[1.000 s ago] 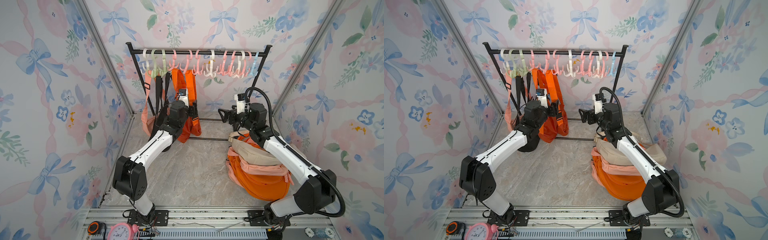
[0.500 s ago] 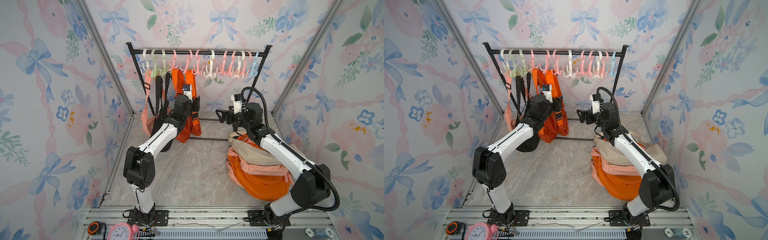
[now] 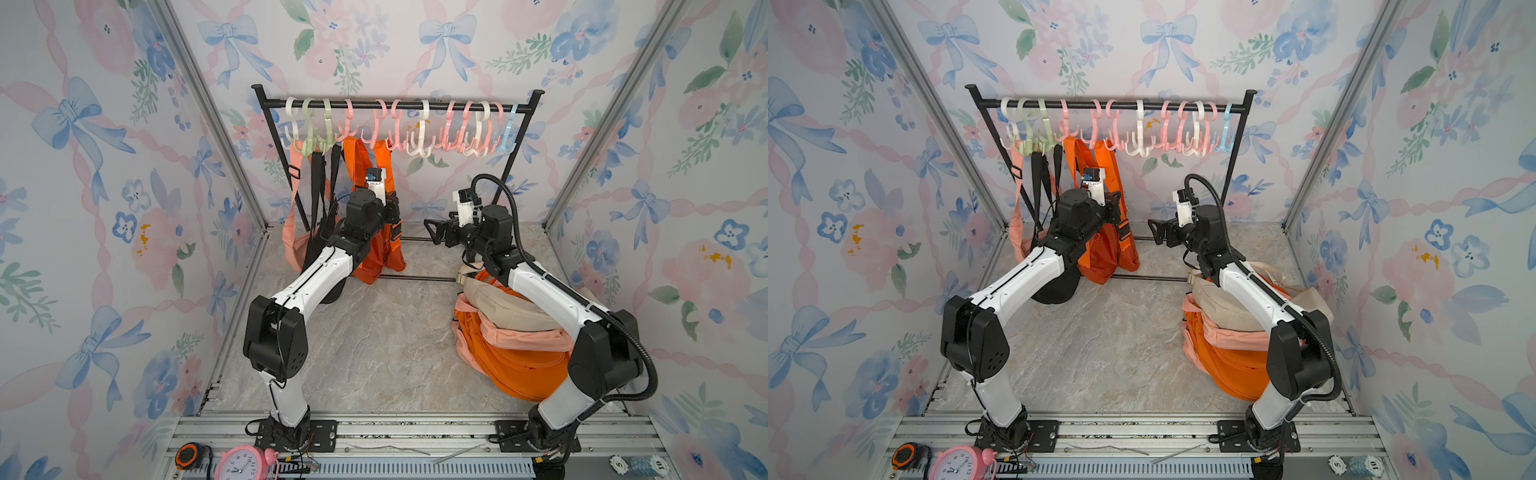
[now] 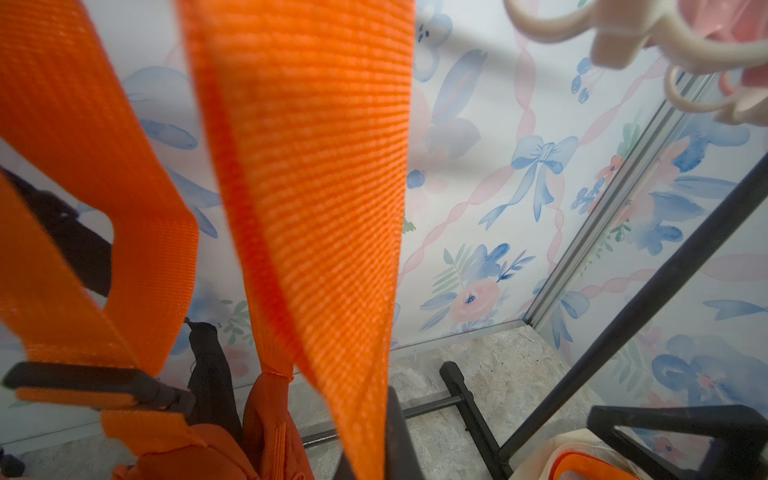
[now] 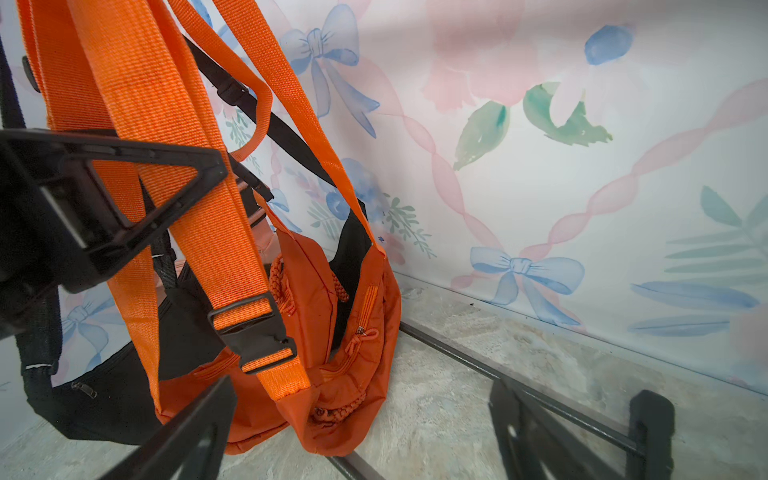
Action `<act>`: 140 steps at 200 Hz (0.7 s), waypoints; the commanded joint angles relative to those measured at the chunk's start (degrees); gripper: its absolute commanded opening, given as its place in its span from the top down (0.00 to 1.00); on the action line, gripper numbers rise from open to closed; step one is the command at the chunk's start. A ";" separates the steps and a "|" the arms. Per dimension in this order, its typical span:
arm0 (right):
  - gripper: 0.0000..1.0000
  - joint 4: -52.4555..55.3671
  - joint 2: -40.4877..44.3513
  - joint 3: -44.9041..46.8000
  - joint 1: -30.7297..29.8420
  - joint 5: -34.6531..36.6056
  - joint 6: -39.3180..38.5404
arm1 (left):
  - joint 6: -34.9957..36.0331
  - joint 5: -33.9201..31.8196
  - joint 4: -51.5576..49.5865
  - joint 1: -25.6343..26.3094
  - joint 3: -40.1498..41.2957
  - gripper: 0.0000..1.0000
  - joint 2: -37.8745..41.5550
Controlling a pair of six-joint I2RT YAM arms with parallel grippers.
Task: Take the bag off the hook
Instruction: Pick up the bag from the hook.
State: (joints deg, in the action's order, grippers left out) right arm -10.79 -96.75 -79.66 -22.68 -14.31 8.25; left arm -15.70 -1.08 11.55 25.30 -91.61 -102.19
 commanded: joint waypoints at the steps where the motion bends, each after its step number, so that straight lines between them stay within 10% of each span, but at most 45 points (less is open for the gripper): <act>1: 0.03 -4.70 -3.02 -3.62 -0.58 -3.35 -0.55 | 0.15 1.26 0.48 -0.39 1.73 1.00 5.09; 140: 0.02 -5.86 -20.32 -27.85 -3.84 -8.46 -1.27 | 2.29 0.31 -1.20 -0.77 8.23 1.00 18.39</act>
State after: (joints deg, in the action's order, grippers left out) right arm -17.58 -114.65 -103.63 -25.02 -21.04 7.86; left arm -15.03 -0.56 10.31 25.04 -84.09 -86.46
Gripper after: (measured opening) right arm 0.981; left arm 0.045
